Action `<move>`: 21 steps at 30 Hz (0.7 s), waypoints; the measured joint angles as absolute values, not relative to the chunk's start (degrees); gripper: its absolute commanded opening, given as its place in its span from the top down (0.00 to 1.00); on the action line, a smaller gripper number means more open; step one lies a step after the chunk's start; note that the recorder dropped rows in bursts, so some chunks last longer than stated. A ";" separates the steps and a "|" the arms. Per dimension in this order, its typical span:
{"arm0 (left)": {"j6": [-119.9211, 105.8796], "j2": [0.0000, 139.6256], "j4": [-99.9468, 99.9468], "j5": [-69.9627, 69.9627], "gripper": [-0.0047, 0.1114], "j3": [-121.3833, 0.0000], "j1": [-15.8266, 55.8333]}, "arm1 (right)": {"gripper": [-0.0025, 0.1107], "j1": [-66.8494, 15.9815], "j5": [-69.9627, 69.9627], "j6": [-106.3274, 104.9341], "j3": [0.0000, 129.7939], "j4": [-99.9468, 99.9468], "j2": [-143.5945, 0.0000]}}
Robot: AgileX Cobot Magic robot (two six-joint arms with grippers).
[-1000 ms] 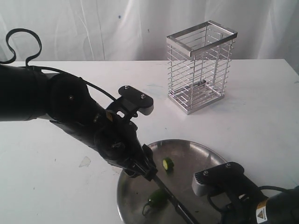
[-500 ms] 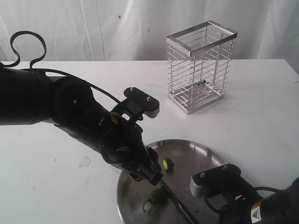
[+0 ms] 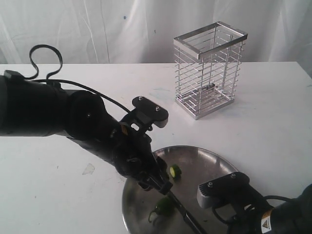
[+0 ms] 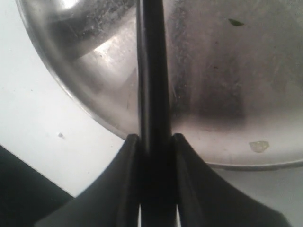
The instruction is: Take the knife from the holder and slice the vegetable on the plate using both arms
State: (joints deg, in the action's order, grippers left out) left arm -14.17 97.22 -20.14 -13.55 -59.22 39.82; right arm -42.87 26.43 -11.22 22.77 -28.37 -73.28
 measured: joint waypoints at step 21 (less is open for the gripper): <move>-14.17 99.76 -20.53 -7.04 0.41 -59.22 41.03 | 0.98 -42.87 27.45 -12.64 22.77 -28.37 -73.40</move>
